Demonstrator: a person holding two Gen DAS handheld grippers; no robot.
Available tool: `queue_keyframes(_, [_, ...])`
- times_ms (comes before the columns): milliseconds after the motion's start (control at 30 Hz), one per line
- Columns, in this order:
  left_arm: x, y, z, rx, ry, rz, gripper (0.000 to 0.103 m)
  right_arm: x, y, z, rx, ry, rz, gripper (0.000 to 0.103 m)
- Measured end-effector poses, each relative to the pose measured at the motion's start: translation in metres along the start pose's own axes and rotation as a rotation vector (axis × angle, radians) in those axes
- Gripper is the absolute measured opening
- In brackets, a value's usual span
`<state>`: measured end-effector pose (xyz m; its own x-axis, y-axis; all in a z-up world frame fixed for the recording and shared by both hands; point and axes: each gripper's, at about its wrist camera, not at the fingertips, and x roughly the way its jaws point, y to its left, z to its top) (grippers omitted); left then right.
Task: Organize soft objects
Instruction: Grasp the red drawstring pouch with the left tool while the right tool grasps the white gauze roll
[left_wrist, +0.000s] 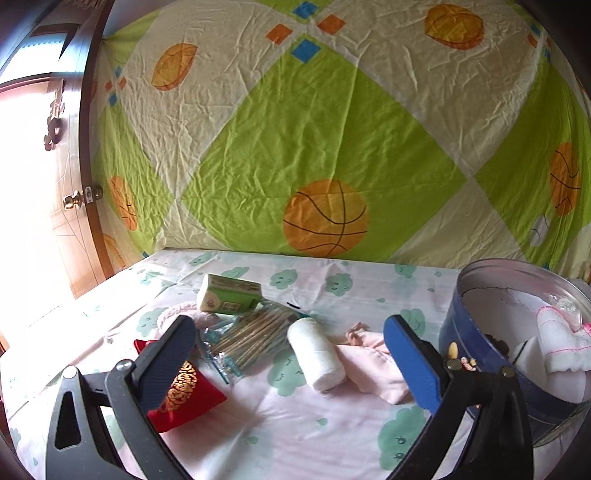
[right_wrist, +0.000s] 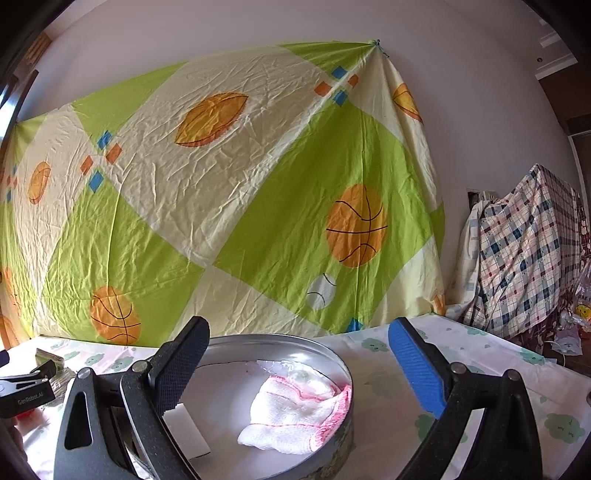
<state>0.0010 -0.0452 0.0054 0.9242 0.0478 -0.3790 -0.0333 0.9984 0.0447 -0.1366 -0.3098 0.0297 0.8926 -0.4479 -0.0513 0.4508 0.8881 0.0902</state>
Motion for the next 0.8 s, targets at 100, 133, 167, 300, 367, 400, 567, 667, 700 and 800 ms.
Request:
queue_keyframes(100, [0.008, 0.017, 0.001, -0.022, 0.022, 0.029, 0.103, -0.005, 0.013, -0.001, -0.029, -0.003, 0.017, 0.099])
queue_keyframes(133, [0.01, 0.022, 0.0, -0.03, 0.029, 0.042, 0.103, -0.007, 0.017, -0.002, -0.036, -0.004, 0.023, 0.099])
queue_keyframes(167, [0.012, 0.028, 0.0, -0.037, 0.037, 0.055, 0.103, -0.008, 0.021, -0.002, -0.042, -0.005, 0.028, 0.099])
queue_keyframes(300, [0.023, 0.049, 0.0, -0.074, 0.082, 0.091, 0.103, -0.012, 0.038, -0.004, -0.065, 0.005, 0.056, 0.099])
queue_keyframes(367, [0.03, 0.059, -0.001, -0.099, 0.112, 0.113, 0.103, -0.015, 0.047, -0.006, -0.075, 0.007, 0.07, 0.099])
queue_keyframes(400, [0.033, 0.066, -0.002, -0.116, 0.131, 0.121, 0.103, -0.016, 0.051, -0.006, -0.078, 0.008, 0.077, 0.099])
queue_keyframes(567, [0.052, 0.097, -0.01, -0.225, 0.248, 0.148, 0.103, -0.022, 0.073, -0.01, -0.069, 0.017, 0.127, 0.099])
queue_keyframes(667, [0.065, 0.114, -0.018, -0.293, 0.328, 0.149, 0.103, -0.025, 0.09, -0.013, -0.07, 0.035, 0.164, 0.099])
queue_keyframes(700, [0.067, 0.12, -0.021, -0.315, 0.348, 0.151, 0.103, -0.026, 0.097, -0.014, -0.074, 0.041, 0.178, 0.099])
queue_keyframes(800, [0.073, 0.13, -0.028, -0.354, 0.394, 0.138, 0.103, -0.031, 0.117, -0.016, -0.081, 0.046, 0.217, 0.099])
